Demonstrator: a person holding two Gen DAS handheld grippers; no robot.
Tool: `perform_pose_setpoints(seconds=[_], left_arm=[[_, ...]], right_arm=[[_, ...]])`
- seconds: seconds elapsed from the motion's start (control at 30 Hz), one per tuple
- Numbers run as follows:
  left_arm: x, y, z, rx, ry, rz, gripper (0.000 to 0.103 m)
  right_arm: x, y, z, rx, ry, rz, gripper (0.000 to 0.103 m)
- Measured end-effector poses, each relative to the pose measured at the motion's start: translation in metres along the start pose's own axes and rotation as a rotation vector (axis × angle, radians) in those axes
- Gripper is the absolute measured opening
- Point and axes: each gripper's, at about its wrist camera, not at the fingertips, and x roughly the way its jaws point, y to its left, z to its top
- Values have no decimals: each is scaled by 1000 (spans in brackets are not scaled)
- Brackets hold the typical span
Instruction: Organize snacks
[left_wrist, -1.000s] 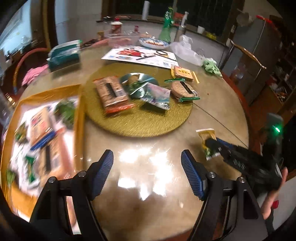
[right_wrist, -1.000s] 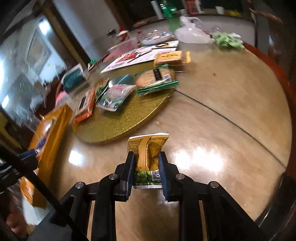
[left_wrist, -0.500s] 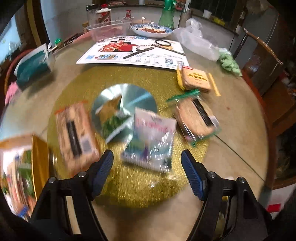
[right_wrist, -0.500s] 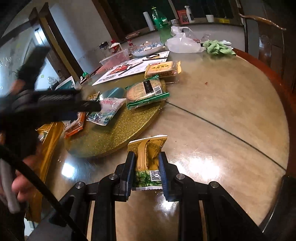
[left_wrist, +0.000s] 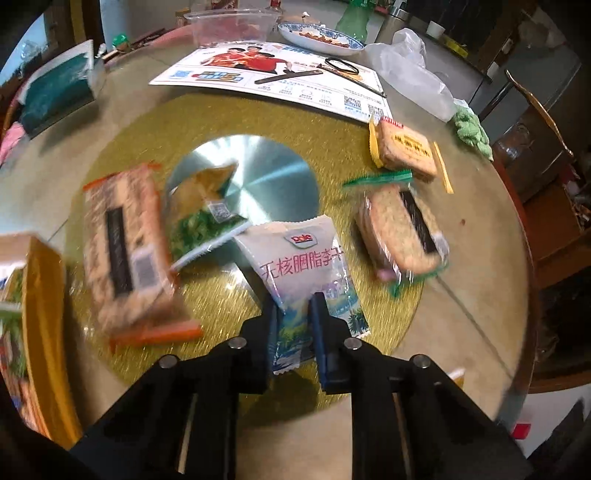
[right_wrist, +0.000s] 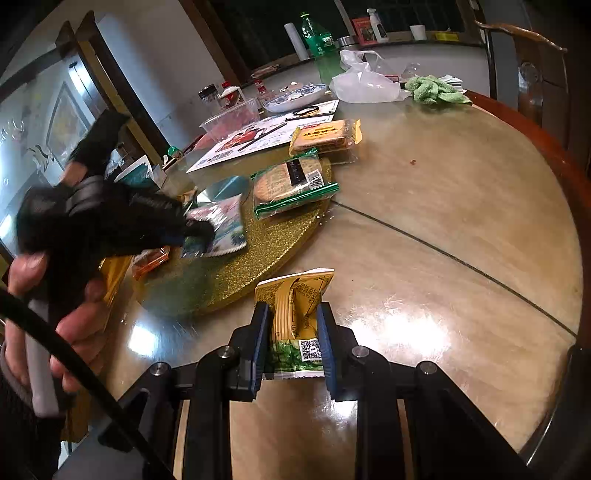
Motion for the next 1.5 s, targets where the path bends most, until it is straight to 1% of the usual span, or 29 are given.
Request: perform_pose_setpoints(seconds=[0.07,0.17,0.2,0.27,0.33,0.37,0.4,0.5,0.63,0.73,0.87,0.9,1.0,1.03,1.1,1.17,1.27,1.3,1.33,1.43,1.5], left_arm=[[-11,4,-20,-6,-5,2,17],[-25,15,-49,-29,6,-19,17],[-33,18,-66,-34,6,-25,17],[-43,20,-87,-26,-6,-13,17],[-57,21,-119,-20,-24,6,17],[-60,21,-128,-21,-25,3,17],[-68,20,-143,-11,-27,-3,17],[-79,22,-169,0,-45,-3,17],[-89,27,-184,-6,-71,4,16],[-91,34,-189,-27,-79,-12,16],[-95,38,-194,-41,-96,-7,15],[-98,41,-195,-51,-103,-18,15],[-114,50,-198,-88,-151,-91,10],[-123,55,-198,-95,-176,-98,9],[-136,63,-198,-109,-206,-91,9],[-151,79,-198,-148,-233,-120,9],[-169,104,-200,-200,-263,-147,9],[-174,112,-201,-217,-277,-145,9],[-180,121,-202,-234,-291,-141,8],[-197,152,-207,-296,-332,-129,8],[-205,172,-211,-329,-358,-102,8]], right_arm=[[0,0,0,-4,1,0,25],[0,1,0,-10,3,-1,25],[0,2,0,-14,4,-1,25],[0,4,-1,-20,3,-5,25],[0,5,-1,-27,4,-8,25],[0,6,-1,-30,4,-8,25],[0,6,-1,-32,4,-10,25],[0,6,-1,-35,4,-12,25],[-1,8,-2,-43,1,-7,24],[-1,12,-3,-68,8,0,23],[-1,16,-4,-101,23,15,23],[-1,17,-4,-103,27,21,23],[-2,17,-5,-84,49,48,23],[-3,19,-8,-65,62,66,22],[-3,27,-13,-55,102,121,22],[-7,45,-20,-64,132,194,22],[-17,83,-28,-151,126,254,21],[-23,98,-31,-184,122,290,21],[-26,107,-33,-204,121,312,11],[-32,145,-40,-284,124,367,11],[-30,170,-45,-341,122,380,10]])
